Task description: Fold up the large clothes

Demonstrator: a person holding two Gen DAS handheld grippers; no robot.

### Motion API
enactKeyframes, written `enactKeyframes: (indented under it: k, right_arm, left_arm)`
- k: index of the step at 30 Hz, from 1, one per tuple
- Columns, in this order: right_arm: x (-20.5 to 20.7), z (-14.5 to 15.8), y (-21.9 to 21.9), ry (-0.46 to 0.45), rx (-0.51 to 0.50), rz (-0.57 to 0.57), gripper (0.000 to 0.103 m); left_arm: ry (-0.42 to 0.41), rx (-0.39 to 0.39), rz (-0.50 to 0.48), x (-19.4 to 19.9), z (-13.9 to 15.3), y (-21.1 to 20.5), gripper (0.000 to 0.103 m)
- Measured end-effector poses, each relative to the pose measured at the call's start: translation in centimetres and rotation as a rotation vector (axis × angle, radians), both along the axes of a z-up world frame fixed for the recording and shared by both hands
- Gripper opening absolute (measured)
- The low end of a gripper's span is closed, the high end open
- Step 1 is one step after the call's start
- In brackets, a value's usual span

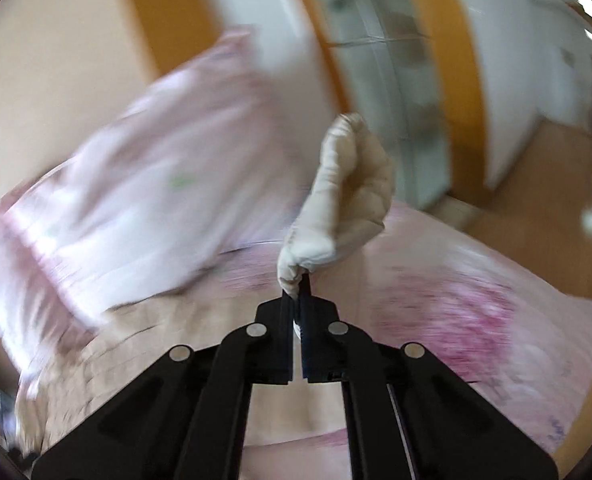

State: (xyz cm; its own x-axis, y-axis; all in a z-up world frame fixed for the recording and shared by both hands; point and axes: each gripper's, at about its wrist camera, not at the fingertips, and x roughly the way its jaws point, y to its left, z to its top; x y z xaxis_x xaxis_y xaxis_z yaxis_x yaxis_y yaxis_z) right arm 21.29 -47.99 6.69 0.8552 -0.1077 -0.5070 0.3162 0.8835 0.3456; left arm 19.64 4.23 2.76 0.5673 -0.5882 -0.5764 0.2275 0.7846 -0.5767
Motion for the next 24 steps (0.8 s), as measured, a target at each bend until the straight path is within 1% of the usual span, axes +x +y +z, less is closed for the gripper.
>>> enactKeyframes:
  k: [2,3,5,6,7,9,11,13,15,16,18,19,20,22,24]
  right_arm:
    - [0.7,0.6,3.8,-0.016,-0.008,0.127,0.004]
    - [1.0,0.6,5.1,-0.017,-0.010,0.167,0.004]
    - [1.5,0.4,9.1,-0.009,-0.022,0.296,0.004]
    - [1.8,0.4,10.6,-0.001,-0.027,0.337,0.004]
    - [2.0,0.1,12.9,0.013,-0.033,0.403,0.004]
    - [2.2,-0.6,16.1,0.045,-0.034,0.492,0.004]
    - [2.5,-2.1,19.3,0.091,-0.027,0.586,0.004]
    - [2.5,-3.5,22.4,0.141,-0.044,0.663,0.004]
    - [2.7,-4.5,24.6,0.182,-0.066,0.710,0.004]
    - [2.6,-5.1,25.6,0.211,-0.077,0.741,0.009]
    - [1.8,-5.7,26.8,0.245,-0.099,0.775,0.029]
    - [1.2,-5.7,27.1,0.254,-0.111,0.788,0.052]
    - [0.8,-5.6,26.9,0.248,-0.111,0.790,0.066]
    - [-0.2,-5.0,25.5,0.236,-0.078,0.787,0.067]
    - [0.1,-4.9,24.3,0.261,0.017,0.779,0.067]
  left_arm:
    - [0.028,-0.053,-0.010,0.4,-0.2,-0.1,0.102]
    - [0.038,-0.071,-0.011,0.7,-0.3,-0.1,0.102]
    - [0.056,-0.116,-0.012,1.1,-0.4,-0.2,0.102]
    - [0.072,-0.150,-0.016,1.4,-0.6,-0.4,0.102]
    - [0.088,-0.180,-0.023,1.8,-0.8,-0.7,0.102]
    - [0.121,-0.232,-0.036,2.6,-1.2,-1.3,0.102]
    - [0.149,-0.262,-0.044,3.4,-1.5,-1.9,0.102]
    - [0.176,-0.276,-0.047,4.1,-1.8,-2.5,0.102]
    - [0.212,-0.300,-0.052,4.9,-2.3,-3.3,0.102]
    - [0.228,-0.308,-0.055,5.2,-2.6,-3.5,0.102]
    - [0.259,-0.309,-0.056,5.9,-3.1,-4.2,0.102]
    - [0.270,-0.308,-0.056,6.1,-3.3,-4.5,0.102]
    - [0.280,-0.307,-0.056,6.3,-3.5,-4.6,0.101]
    - [0.306,-0.306,-0.058,6.7,-4.0,-5.1,0.097]
    - [0.321,-0.302,-0.056,7.0,-4.3,-5.4,0.088]
